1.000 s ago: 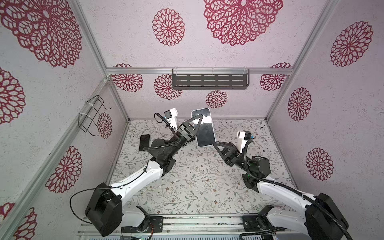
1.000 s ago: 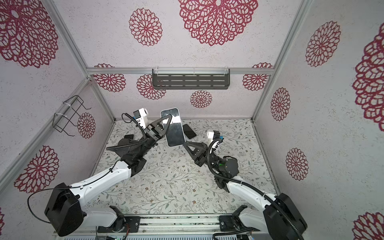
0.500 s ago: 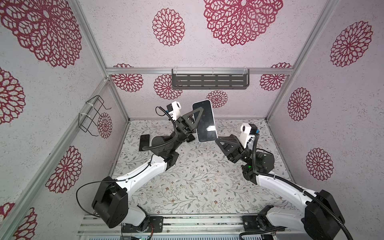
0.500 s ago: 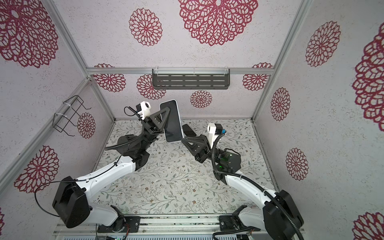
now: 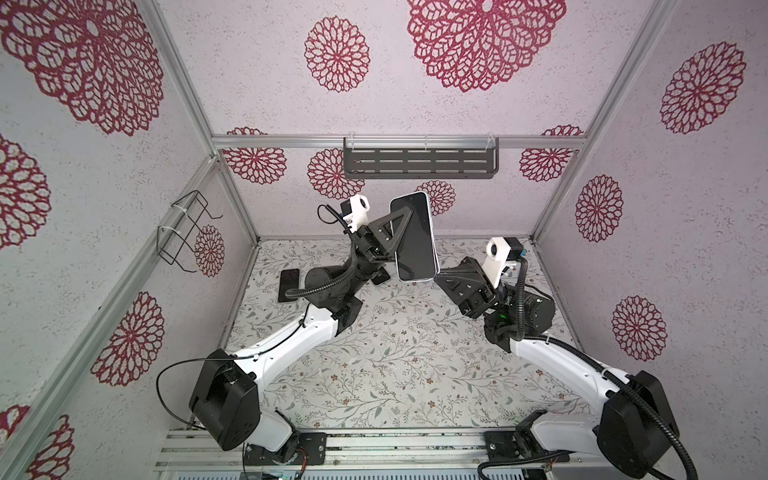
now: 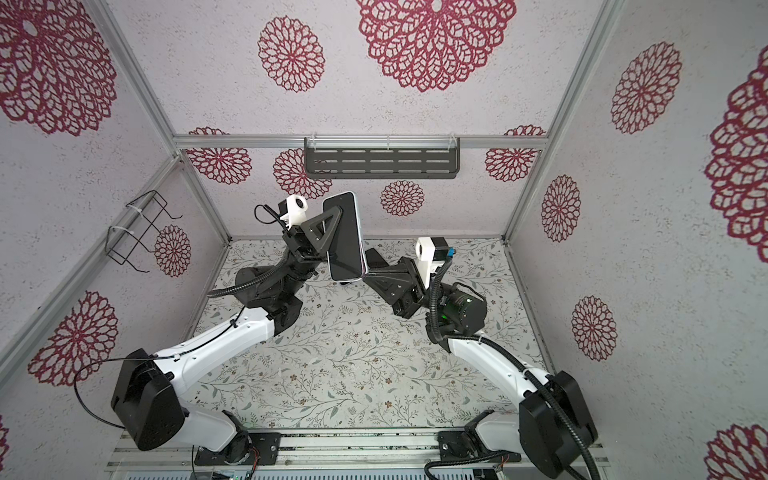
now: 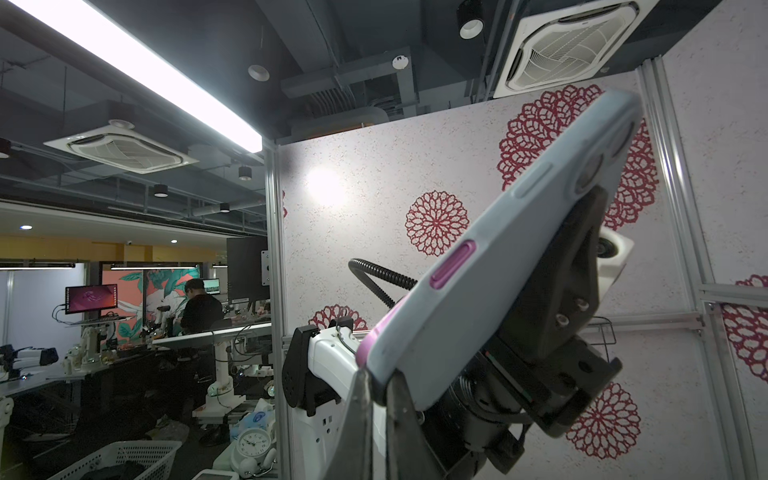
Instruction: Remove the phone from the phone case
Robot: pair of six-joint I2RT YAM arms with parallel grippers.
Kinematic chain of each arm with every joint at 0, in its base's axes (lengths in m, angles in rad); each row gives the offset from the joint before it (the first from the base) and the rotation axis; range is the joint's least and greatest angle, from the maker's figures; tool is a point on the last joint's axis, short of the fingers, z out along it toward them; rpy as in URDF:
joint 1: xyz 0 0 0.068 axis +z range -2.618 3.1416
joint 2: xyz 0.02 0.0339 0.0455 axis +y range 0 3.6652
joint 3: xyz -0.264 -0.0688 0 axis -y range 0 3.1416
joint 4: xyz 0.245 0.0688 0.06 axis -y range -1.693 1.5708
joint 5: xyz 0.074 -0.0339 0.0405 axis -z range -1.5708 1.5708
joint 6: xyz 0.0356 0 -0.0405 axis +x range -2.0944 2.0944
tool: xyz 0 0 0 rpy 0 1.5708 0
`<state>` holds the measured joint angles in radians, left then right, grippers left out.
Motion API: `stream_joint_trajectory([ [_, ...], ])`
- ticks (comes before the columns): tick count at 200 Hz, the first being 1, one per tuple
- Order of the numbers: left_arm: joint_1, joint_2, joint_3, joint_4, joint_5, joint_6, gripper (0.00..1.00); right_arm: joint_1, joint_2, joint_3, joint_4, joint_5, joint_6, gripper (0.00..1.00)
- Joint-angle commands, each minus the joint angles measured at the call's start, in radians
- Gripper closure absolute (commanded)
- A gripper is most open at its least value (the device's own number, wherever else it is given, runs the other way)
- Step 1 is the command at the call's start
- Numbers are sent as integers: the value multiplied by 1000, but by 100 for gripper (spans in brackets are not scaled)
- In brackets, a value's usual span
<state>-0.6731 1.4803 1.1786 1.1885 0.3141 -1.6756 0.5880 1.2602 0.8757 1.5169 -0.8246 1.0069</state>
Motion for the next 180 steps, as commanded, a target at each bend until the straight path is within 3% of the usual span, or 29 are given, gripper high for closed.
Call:
stream_joint_trajectory([
  [1,-1,-55,-14,-195,78,142,100,-1,-109,-29,-349,163,-202,93],
  [22,21,-136,-1,-462,24,349,100,14,-226,-67,-699,402,-347,55],
  [34,24,-168,17,-573,-18,454,100,21,-273,-92,-806,498,-370,45],
  [54,42,-181,25,-605,-52,500,100,36,-325,-137,-888,580,-372,40],
  [126,60,-146,21,-521,-65,502,100,130,-317,-203,-733,513,-325,35],
  [180,55,-141,9,-495,-51,493,100,133,-268,-183,-678,522,-291,34],
])
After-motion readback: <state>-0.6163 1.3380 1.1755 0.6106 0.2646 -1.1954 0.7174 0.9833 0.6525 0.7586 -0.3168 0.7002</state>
